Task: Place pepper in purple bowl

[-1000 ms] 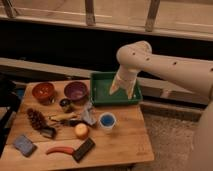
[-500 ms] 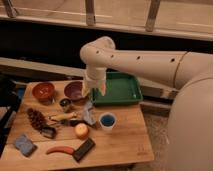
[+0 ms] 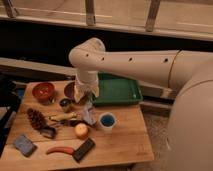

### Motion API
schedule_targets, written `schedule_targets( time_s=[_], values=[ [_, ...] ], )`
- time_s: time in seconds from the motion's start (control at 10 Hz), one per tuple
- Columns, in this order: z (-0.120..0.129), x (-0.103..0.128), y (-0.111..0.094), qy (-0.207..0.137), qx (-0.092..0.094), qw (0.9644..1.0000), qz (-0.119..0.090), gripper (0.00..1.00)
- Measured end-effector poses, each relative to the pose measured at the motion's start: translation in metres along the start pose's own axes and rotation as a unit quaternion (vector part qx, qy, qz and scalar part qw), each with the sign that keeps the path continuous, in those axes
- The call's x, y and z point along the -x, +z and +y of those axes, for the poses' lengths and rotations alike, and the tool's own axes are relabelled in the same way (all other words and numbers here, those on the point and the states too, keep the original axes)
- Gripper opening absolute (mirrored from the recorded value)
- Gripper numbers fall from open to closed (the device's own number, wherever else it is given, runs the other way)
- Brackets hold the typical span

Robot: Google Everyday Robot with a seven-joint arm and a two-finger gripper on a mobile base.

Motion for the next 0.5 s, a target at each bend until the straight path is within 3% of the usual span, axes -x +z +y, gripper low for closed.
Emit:
schedule_targets(
  time_s=[0.2, 0.5],
  values=[
    [0.01, -0.001, 0.007, -0.019, 0.01, 0.9998, 0.004, 0.65],
    [0.066, -0.012, 0.04, -0.079, 0.035, 0.996, 0.026, 0.65]
  ],
)
